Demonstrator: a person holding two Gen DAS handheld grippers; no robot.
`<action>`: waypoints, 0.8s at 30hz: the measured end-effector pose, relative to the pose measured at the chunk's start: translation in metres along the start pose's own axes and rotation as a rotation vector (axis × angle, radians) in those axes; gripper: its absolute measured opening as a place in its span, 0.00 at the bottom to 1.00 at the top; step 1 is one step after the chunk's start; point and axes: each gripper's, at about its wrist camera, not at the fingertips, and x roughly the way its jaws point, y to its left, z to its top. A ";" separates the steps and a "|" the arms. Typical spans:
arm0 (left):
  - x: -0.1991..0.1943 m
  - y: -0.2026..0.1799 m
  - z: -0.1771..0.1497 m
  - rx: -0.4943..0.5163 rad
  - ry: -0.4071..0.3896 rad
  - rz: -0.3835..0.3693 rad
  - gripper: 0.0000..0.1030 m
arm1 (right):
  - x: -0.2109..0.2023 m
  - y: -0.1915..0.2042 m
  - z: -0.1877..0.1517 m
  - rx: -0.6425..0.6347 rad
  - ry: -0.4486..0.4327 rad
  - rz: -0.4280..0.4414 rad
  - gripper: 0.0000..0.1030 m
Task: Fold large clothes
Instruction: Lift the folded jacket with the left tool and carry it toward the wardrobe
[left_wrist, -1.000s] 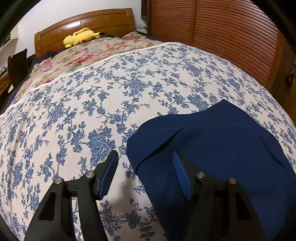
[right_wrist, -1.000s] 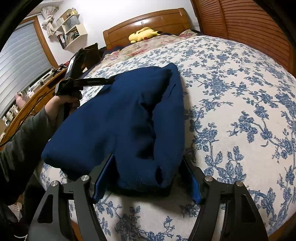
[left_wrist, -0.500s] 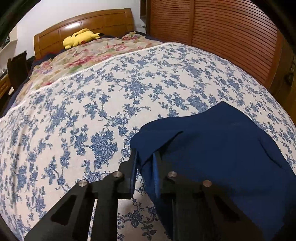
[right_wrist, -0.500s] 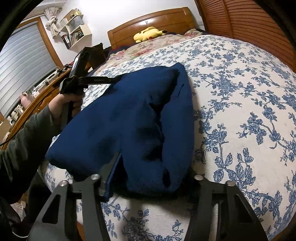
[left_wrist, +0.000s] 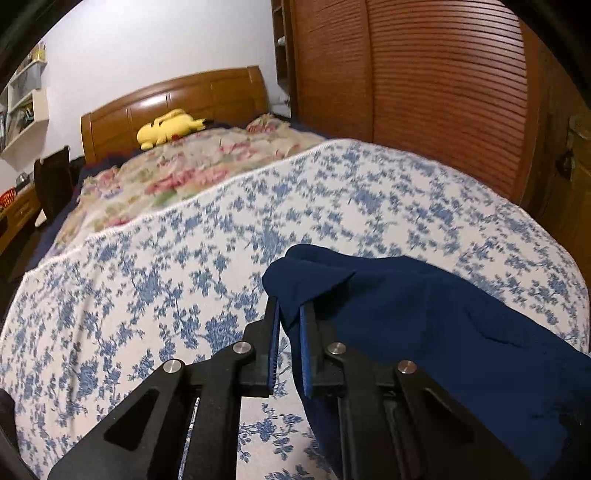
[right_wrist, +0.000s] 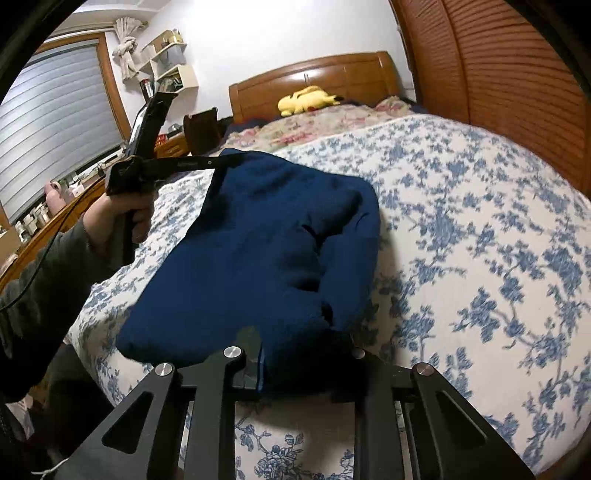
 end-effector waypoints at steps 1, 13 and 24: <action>-0.005 -0.003 0.002 0.005 -0.008 -0.001 0.10 | -0.003 -0.003 0.000 0.003 -0.012 -0.003 0.21; -0.030 -0.058 0.020 0.072 -0.060 -0.013 0.10 | -0.037 -0.039 -0.012 0.032 -0.080 -0.054 0.20; -0.037 -0.117 0.039 0.138 -0.089 -0.034 0.10 | -0.077 -0.052 -0.020 0.049 -0.126 -0.094 0.20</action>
